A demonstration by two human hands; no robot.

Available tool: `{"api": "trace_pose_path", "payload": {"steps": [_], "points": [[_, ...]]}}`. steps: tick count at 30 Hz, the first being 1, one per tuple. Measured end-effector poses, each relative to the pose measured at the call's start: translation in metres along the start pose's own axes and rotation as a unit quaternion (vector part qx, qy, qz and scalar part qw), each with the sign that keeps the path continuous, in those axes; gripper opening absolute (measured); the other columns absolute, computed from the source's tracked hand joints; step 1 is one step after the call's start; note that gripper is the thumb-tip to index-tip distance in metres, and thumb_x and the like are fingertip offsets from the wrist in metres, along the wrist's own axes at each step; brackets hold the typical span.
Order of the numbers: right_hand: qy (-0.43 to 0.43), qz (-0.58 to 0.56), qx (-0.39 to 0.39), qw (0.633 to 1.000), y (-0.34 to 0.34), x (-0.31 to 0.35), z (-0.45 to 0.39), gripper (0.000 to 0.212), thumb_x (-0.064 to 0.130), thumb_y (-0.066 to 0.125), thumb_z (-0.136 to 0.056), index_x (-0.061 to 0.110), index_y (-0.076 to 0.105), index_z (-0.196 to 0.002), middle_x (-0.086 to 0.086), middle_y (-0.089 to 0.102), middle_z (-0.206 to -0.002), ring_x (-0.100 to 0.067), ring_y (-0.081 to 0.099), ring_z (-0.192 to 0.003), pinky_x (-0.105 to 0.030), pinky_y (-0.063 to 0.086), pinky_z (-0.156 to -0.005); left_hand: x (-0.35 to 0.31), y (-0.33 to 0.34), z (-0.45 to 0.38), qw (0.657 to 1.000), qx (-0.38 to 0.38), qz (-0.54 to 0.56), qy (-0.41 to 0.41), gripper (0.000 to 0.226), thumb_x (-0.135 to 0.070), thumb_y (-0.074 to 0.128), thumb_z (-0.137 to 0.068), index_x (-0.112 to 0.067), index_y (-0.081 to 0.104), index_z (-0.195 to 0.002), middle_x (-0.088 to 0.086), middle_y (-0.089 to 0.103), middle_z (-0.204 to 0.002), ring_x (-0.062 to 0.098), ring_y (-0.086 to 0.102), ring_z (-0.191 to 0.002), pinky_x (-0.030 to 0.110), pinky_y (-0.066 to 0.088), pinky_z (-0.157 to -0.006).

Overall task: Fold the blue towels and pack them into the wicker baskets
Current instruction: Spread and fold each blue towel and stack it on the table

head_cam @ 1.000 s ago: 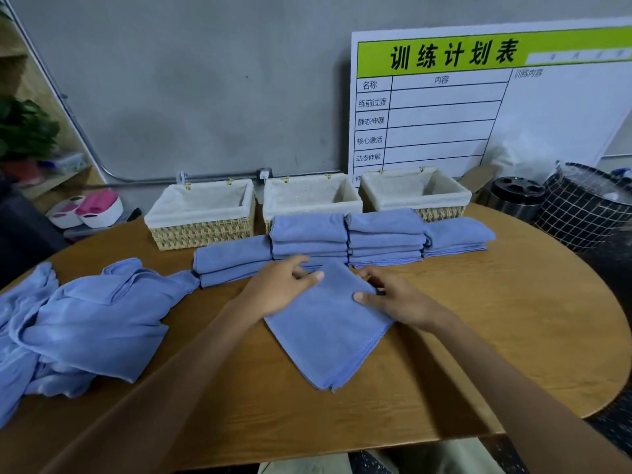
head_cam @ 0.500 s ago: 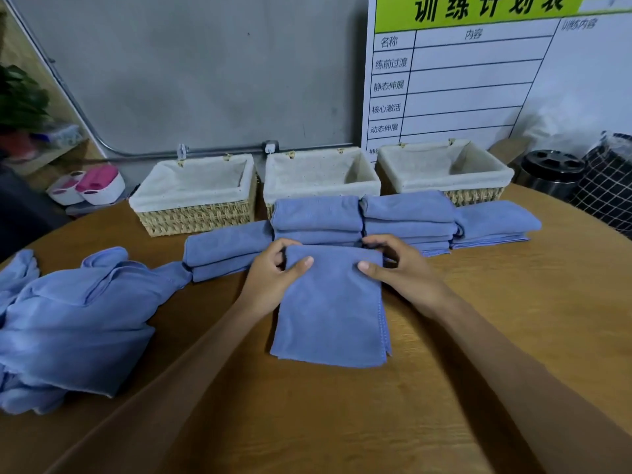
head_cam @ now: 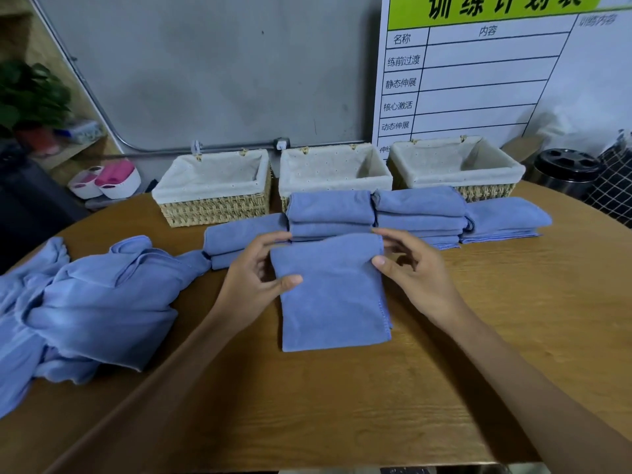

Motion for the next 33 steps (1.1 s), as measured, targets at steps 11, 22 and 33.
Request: {"api": "trace_pose_path", "payload": {"steps": [11, 22, 33], "points": [[0.039, -0.066, 0.017, 0.997, 0.012, -0.003, 0.053, 0.030, 0.007, 0.062, -0.094, 0.017, 0.061, -0.122, 0.016, 0.070, -0.112, -0.017, 0.074, -0.093, -0.021, 0.055, -0.081, 0.001, 0.020, 0.040, 0.988, 0.029, -0.148, 0.027, 0.087, -0.025, 0.082, -0.082, -0.061, 0.030, -0.142, -0.042, 0.046, -0.135, -0.017, 0.040, -0.129, 0.002, 0.036, -0.097], [0.084, -0.063, 0.076, 0.992, 0.003, -0.015, 0.064, 0.022, 0.007, 0.060, -0.097, 0.010, 0.063, -0.118, 0.000, 0.067, -0.120, -0.013, 0.065, -0.111, -0.026, 0.052, -0.096, 0.000, 0.018, 0.052, 0.974, 0.065, -0.202, 0.074, 0.089, -0.033, 0.087, -0.075, -0.050, 0.035, -0.145, -0.032, 0.052, -0.138, -0.003, 0.043, -0.135, 0.029, 0.033, -0.110], [0.112, -0.109, 0.026, 0.987, 0.015, -0.033, 0.008, 0.025, 0.019, 0.062, -0.097, 0.019, 0.064, -0.122, -0.007, 0.065, -0.126, -0.022, 0.063, -0.119, -0.046, 0.046, -0.108, 0.023, 0.012, -0.004, 0.979, 0.040, -0.201, 0.015, 0.066, -0.036, 0.079, -0.084, -0.055, 0.041, -0.135, -0.022, 0.049, -0.143, 0.003, 0.044, -0.133, 0.037, 0.041, -0.110]]}}
Point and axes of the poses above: each hand's wrist, its own z-axis away from the middle knuckle, its own y-axis out of the palm, x = y × z, the point moved 10 cm from there along -z, towards the middle knuckle
